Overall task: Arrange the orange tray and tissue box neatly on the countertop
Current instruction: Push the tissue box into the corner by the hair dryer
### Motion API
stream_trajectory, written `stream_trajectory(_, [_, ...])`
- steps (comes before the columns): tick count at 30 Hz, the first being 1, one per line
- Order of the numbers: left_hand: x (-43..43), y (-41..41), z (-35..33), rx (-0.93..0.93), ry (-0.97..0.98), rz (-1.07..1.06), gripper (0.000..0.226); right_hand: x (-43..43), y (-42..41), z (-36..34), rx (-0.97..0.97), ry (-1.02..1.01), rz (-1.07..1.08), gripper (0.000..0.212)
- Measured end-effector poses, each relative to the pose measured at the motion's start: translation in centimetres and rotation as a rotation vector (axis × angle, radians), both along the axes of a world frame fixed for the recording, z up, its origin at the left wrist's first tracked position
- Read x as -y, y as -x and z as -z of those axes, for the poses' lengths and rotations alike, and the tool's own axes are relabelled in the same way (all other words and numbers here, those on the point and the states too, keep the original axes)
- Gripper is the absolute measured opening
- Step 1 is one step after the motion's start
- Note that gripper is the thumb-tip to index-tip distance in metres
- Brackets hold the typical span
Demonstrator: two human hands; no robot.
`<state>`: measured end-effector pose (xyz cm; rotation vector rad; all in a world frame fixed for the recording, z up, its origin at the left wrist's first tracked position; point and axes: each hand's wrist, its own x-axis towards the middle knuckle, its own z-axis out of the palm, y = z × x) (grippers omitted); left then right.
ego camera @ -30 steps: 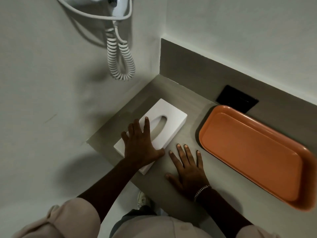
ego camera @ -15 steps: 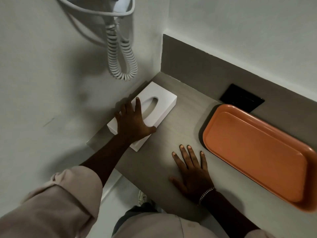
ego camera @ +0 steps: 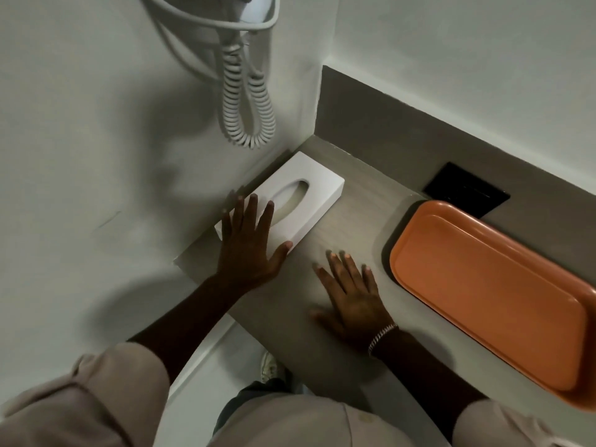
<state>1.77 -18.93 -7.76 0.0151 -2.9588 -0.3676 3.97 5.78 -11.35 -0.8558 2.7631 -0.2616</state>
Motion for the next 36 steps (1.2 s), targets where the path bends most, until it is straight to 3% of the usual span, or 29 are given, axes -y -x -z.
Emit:
stream_trajectory(5, [1.9,-3.8,1.2,-0.070,0.067,0.062,0.077,4.4,5.0,-2.4,-0.144,0.074,-0.152,0.087])
stream_trajectory(14, [3.8,-2.8,2.9,-0.040,0.188,0.143,0.086,5.9,8.8,-1.8,-0.232,0.008,-0.236,0.094])
stream_trajectory(36, [2.0,7.7,3.1,-0.035,0.142,0.139,0.087,4.8,18.8,-3.0,-0.166,-0.127,-0.186,0.095])
